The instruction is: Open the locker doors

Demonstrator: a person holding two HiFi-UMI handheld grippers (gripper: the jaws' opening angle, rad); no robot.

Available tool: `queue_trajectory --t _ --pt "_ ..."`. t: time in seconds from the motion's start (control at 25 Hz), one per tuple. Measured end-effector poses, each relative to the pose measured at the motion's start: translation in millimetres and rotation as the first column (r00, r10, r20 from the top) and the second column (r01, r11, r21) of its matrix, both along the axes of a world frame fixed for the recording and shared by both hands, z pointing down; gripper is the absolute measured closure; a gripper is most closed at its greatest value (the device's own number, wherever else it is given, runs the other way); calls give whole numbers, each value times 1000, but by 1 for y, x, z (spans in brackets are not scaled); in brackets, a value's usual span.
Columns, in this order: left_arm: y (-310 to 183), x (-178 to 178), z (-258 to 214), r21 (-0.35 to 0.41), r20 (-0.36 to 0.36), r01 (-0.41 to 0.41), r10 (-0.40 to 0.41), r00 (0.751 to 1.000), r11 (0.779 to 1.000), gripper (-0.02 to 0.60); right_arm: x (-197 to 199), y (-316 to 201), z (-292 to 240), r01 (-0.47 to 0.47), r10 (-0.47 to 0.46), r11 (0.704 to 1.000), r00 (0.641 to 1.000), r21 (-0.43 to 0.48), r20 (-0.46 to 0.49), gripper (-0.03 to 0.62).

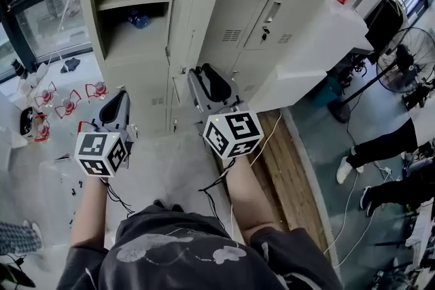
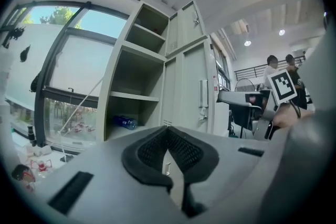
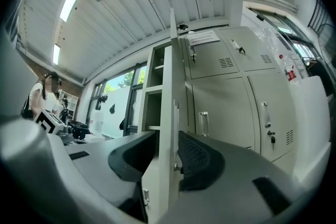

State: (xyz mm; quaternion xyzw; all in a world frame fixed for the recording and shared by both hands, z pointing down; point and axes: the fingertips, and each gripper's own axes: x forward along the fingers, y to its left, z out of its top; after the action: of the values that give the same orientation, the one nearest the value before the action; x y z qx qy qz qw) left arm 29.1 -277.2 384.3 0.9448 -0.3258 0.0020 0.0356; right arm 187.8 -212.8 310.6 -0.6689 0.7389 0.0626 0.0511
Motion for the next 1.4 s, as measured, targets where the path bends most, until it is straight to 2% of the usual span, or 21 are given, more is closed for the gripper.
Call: queue_trajectory --t 0.12,0.36,0.6,0.8,0.96,1.2,1.4 --pt "-6 11 0 -4 -13 -47 47 999 999 572 17 6 1 -60 60 998 998 -7 7 445" --pt "-14 34 -17 45 -22 -110 111 994 993 572 51 6 -1 -182 182 983 983 -16 28 447" --pt "-15 45 -18 50 -21 -85 86 996 995 572 76 -4 4 -186 186 983 982 -15 44 447" --pt "-20 46 -22 70 -27 23 -21 999 997 572 95 -38 8 -108 109 994 993 -16 43 448" --pt "-18 45 -23 71 -40 143 -140 989 987 572 111 -70 12 -30 31 999 999 -30 21 447" --pt "0 38 -20 69 -40 325 -323 946 943 572 113 -111 16 119 -120 992 993 -43 -21 404" --pt "21 35 -18 51 -41 432 -430 902 900 572 102 -136 16 226 -230 972 972 -68 -52 380"
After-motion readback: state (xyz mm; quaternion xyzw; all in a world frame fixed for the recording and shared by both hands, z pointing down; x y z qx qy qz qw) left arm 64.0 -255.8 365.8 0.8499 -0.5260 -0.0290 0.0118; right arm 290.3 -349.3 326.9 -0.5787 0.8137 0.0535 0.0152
